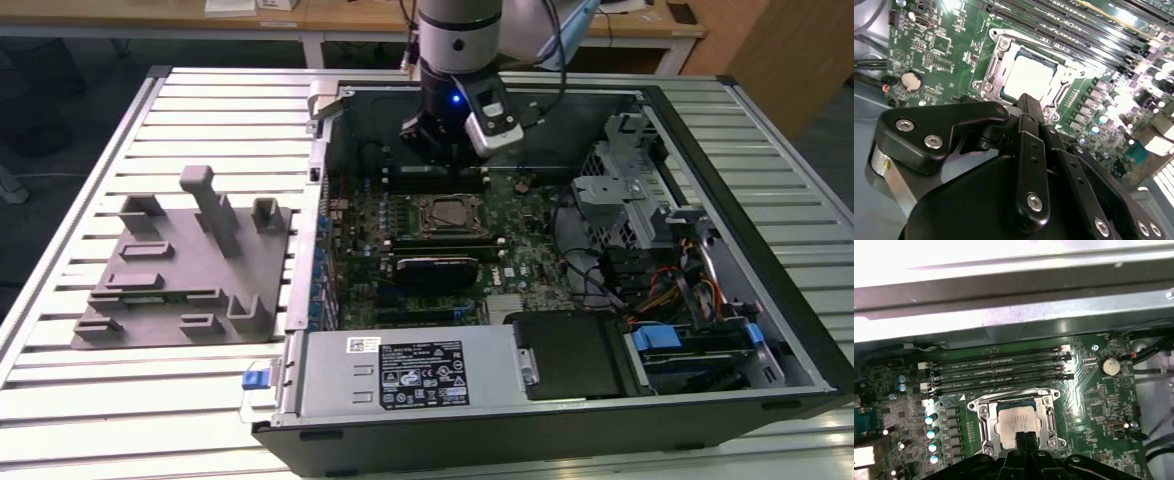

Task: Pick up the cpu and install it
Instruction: 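Install the first cpu locking lever, then install the second cpu locking lever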

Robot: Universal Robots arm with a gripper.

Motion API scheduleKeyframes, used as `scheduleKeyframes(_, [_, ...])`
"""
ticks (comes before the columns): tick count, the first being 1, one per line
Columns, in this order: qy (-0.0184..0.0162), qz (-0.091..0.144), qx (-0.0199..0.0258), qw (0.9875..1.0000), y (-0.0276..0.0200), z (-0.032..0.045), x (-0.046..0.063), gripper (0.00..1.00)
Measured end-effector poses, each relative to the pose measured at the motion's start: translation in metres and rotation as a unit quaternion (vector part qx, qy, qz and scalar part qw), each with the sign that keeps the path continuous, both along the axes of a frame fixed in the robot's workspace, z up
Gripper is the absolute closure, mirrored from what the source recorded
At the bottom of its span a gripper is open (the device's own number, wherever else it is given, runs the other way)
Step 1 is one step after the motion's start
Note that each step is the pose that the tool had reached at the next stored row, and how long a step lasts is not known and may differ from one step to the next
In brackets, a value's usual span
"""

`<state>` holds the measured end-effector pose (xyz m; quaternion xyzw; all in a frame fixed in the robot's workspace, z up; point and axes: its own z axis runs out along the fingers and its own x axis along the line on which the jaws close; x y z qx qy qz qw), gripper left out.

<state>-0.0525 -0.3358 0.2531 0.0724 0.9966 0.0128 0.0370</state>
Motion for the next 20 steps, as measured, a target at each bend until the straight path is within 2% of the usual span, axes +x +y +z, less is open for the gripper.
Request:
scheduleKeyframes(3, [0.0000, 0.000, -0.0019, 1.0000, 0.0000, 0.0044, 0.0000, 0.89])
scheduleKeyframes(7, [0.0000, 0.000, -0.0041, 1.0000, -0.0007, 0.0051, 0.0000, 0.89])
scheduleKeyframes(15, [0.0000, 0.000, -0.0049, 1.0000, -0.0081, 0.0051, 0.0001, 0.89])
scheduleKeyframes(20, [0.0000, 0.000, -0.0049, 1.0000, -0.0097, 0.0051, 0.0002, 0.89])
